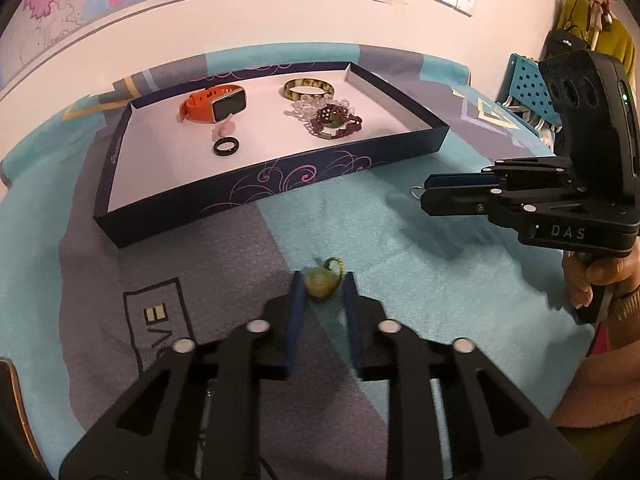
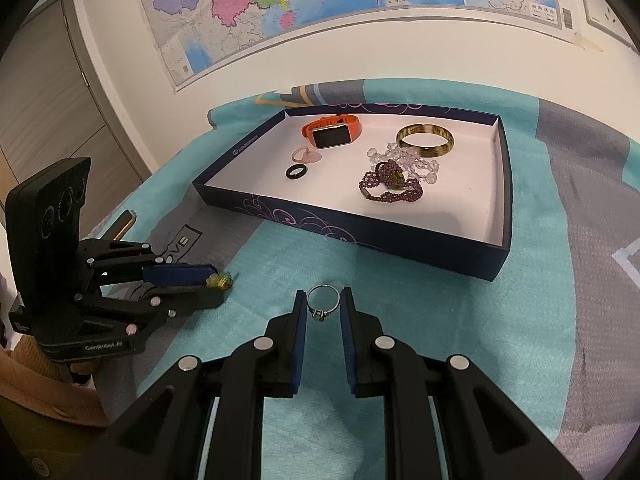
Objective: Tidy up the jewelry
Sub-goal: 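Grasp the green jade pendant by its gold loop with the left tool, then carry the jade pendant into the box with the left tool while the right tool drops the silver ring there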
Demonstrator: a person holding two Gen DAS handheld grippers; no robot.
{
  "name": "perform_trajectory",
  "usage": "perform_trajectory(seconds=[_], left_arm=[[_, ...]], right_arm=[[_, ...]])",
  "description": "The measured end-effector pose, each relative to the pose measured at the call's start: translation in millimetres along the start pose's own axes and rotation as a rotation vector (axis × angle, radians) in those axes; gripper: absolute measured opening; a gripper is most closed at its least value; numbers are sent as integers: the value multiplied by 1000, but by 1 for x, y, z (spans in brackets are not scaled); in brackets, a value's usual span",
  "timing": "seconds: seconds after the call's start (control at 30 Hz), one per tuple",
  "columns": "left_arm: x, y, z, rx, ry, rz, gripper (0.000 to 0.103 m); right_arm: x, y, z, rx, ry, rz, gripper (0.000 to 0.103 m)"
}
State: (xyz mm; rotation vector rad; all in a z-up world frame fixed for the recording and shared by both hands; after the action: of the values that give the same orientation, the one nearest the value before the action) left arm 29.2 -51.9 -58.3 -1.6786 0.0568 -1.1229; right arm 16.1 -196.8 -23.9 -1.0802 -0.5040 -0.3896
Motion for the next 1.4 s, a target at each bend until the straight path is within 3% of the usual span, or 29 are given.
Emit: perform_trajectory(seconds=[0.53, 1.4], left_arm=[[14, -17, 11, -51, -59, -71, 17], [68, -15, 59, -14, -76, -131, 18]], right_arm=[[8, -5, -4, 1, 1, -20, 15], [58, 5, -1, -1, -53, -57, 15]])
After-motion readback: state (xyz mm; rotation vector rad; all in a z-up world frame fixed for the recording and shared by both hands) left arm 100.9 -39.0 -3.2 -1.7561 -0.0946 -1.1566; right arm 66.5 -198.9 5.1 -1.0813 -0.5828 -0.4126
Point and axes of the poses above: each gripper's, at about its wrist camera, not at the fingertips, and y roughly the way its jaws point, z to its left, x to its top, the point moved 3 cm from there along y, roughly the way its jaws point, and after that the axes turned 9 degrees about y, right-handed, at the moved point
